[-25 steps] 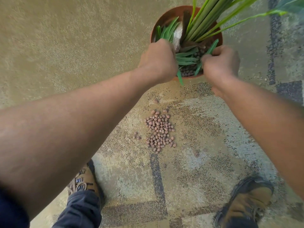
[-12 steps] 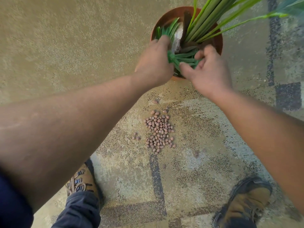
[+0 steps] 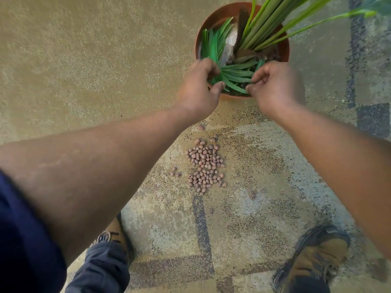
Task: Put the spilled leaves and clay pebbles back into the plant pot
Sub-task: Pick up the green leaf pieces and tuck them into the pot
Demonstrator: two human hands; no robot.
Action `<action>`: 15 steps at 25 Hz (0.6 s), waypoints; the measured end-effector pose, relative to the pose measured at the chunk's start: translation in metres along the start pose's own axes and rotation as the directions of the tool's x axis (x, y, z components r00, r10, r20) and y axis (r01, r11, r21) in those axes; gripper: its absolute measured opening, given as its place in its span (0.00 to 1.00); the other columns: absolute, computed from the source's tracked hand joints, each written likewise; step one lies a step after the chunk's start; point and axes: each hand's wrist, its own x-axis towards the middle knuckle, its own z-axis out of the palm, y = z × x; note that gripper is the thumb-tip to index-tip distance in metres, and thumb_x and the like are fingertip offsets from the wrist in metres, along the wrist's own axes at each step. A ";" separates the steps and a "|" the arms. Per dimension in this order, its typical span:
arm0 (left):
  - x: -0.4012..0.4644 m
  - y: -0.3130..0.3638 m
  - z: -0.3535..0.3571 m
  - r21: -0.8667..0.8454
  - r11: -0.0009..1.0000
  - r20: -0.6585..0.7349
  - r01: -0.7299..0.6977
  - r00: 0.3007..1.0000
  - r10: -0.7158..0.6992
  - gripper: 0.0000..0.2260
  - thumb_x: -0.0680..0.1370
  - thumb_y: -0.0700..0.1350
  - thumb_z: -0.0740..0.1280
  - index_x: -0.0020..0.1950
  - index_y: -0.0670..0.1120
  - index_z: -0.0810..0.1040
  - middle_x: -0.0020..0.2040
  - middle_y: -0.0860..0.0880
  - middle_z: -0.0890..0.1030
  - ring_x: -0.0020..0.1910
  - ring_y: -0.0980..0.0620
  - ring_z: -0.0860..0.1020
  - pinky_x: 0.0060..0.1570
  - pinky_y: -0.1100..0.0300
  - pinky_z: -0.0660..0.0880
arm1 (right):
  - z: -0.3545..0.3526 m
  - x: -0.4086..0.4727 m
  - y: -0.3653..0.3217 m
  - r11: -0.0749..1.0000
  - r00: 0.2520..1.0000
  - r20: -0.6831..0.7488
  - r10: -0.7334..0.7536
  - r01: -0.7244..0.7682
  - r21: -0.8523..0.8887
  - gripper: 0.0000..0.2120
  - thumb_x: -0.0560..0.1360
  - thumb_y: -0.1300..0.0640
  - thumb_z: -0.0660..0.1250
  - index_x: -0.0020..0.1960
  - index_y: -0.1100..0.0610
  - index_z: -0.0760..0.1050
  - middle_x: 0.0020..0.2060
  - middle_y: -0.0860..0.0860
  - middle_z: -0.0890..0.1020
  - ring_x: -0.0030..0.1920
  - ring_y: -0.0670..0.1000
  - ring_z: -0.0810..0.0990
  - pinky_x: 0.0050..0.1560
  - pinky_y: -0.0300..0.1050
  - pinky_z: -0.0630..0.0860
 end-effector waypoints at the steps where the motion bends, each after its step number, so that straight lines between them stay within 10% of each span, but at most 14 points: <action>1: -0.001 0.000 0.000 -0.007 1.000 0.000 -0.006 1.000 0.006 0.07 0.80 0.45 0.71 0.55 0.48 0.75 0.53 0.54 0.73 0.49 0.55 0.75 0.57 0.58 0.77 | 0.002 0.001 0.001 0.999 0.999 -0.042 0.009 -0.011 -0.039 0.10 0.74 0.51 0.77 0.40 0.47 0.76 0.39 0.44 0.83 0.42 0.52 0.83 0.47 0.50 0.82; 9: -0.010 -0.012 -0.001 0.111 0.989 0.045 -0.102 0.994 0.097 0.11 0.83 0.52 0.66 0.55 0.45 0.78 0.67 0.49 0.74 0.53 0.54 0.76 0.57 0.52 0.78 | 0.030 -0.047 0.019 0.976 0.964 -0.210 -0.162 0.188 0.111 0.06 0.79 0.56 0.69 0.47 0.51 0.71 0.46 0.47 0.75 0.36 0.40 0.70 0.37 0.38 0.69; 15: -0.084 -0.060 0.010 0.234 0.961 0.120 -0.149 0.985 0.123 0.22 0.79 0.43 0.69 0.69 0.54 0.65 0.73 0.46 0.60 0.67 0.51 0.67 0.71 0.55 0.64 | 0.070 -0.105 0.059 0.996 0.973 0.214 -0.084 0.089 -0.014 0.08 0.77 0.59 0.69 0.42 0.51 0.73 0.47 0.48 0.79 0.40 0.51 0.79 0.44 0.48 0.82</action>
